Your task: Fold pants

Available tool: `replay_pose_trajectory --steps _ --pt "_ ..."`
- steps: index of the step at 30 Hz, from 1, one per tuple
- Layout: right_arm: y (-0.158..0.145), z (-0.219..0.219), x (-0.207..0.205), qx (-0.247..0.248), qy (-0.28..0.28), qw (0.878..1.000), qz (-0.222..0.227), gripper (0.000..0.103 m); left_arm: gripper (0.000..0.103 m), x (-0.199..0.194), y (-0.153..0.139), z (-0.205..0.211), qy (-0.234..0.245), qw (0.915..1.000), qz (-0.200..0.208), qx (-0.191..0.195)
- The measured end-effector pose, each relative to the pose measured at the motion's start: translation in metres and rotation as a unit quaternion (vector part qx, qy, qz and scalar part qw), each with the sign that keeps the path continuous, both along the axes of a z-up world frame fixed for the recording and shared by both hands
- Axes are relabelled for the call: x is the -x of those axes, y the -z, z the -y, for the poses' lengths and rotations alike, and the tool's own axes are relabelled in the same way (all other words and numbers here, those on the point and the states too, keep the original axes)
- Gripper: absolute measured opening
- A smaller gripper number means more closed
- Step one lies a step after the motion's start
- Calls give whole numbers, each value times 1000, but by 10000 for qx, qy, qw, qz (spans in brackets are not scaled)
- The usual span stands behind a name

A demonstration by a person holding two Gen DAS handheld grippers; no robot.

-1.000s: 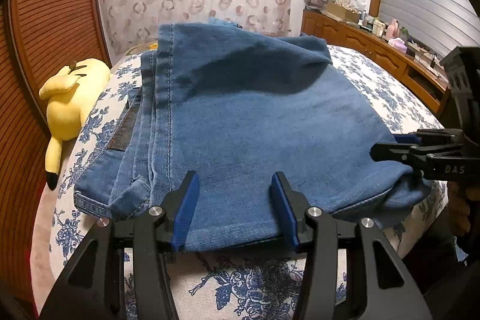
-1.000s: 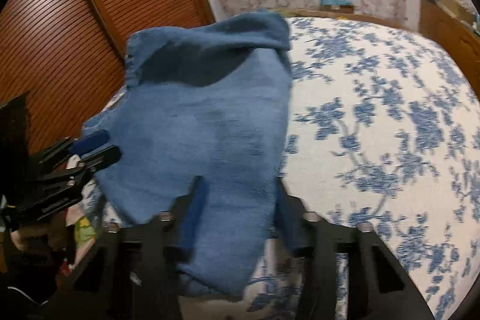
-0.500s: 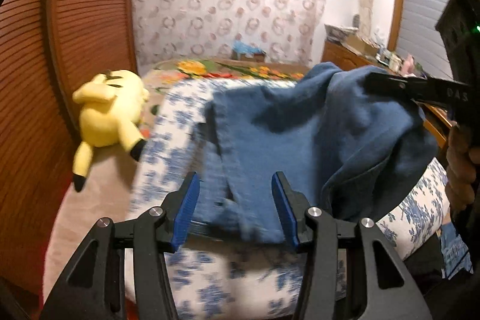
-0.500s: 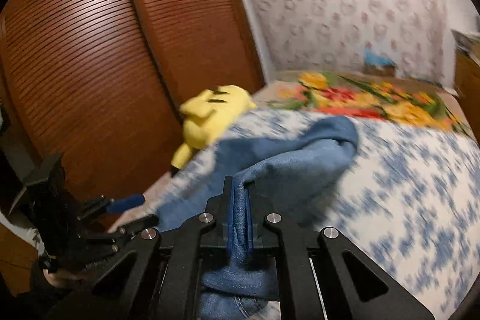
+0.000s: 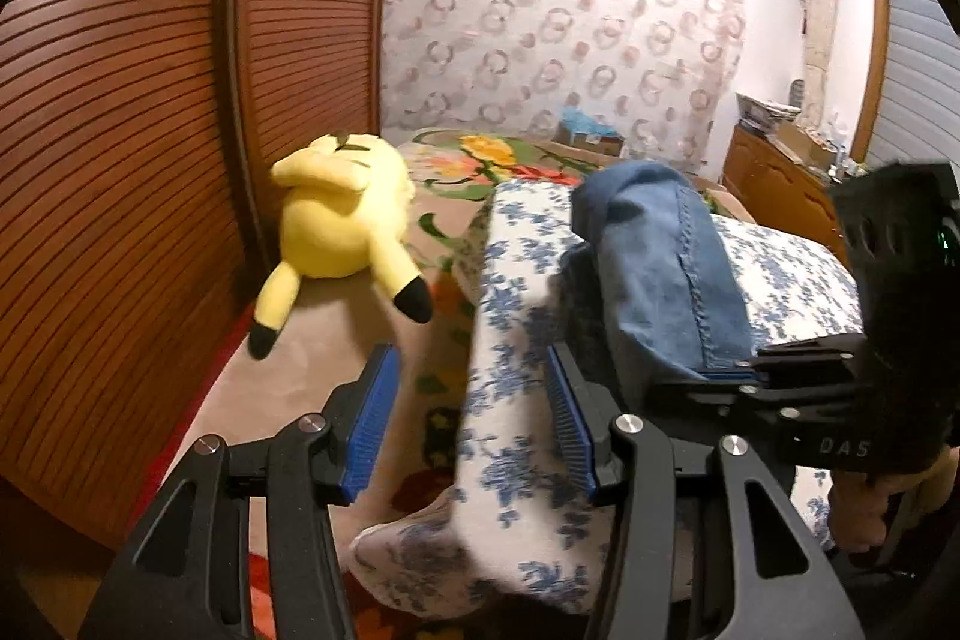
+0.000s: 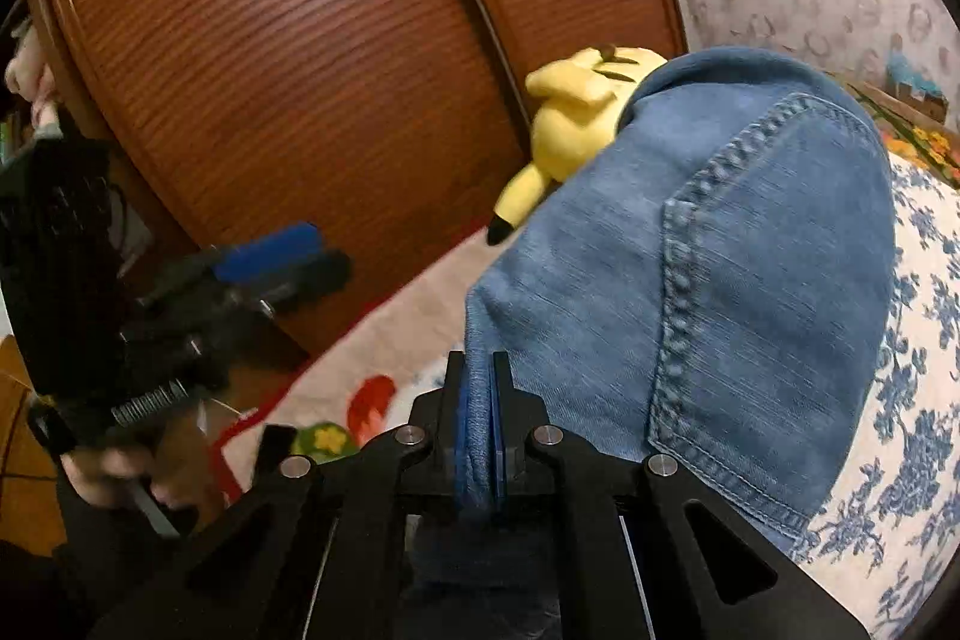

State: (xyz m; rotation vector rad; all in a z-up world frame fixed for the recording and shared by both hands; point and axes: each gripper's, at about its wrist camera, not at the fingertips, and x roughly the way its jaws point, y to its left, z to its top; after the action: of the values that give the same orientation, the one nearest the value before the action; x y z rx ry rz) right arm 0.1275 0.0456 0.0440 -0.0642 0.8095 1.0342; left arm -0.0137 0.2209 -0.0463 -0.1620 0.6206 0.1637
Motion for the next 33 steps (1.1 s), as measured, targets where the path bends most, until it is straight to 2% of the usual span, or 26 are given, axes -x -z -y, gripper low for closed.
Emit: replay_pose_trajectory --steps 3,5,7,10,13,18,21,24,29,31,33 --pt "-11 14 -1 -51 89 9999 103 20 51 -3 1 0 -23 10000 2 19" --pt "-27 27 6 -39 172 9991 373 47 51 -6 -1 5 39 10000 35 19" --pt "-39 40 16 -100 240 9972 696 54 51 -8 -4 9 116 9999 87 14" --pt "-55 63 15 -149 438 9934 1054 56 51 -15 -12 21 293 9994 174 42" --pt "-57 81 4 9 686 9895 1270 56 51 -27 -17 36 506 9985 213 88" --pt "-47 62 -45 338 873 9867 1327 57 51 -47 -8 59 818 9966 -4 27" --pt "-45 40 -79 423 637 9876 1370 57 51 -57 6 65 829 9962 -259 21" --pt "-40 14 -112 539 197 9921 1115 57 51 -62 21 61 755 9960 -463 95" --pt "-27 -42 -134 1179 -533 9869 959 57 51 -67 35 55 645 9959 -604 217" --pt "-15 -63 -145 1476 -864 9833 622 57 51 -70 38 53 618 9957 -643 243" --pt "-11 -75 -150 1529 -918 9821 600 55 51 -72 41 53 616 9955 -674 251"
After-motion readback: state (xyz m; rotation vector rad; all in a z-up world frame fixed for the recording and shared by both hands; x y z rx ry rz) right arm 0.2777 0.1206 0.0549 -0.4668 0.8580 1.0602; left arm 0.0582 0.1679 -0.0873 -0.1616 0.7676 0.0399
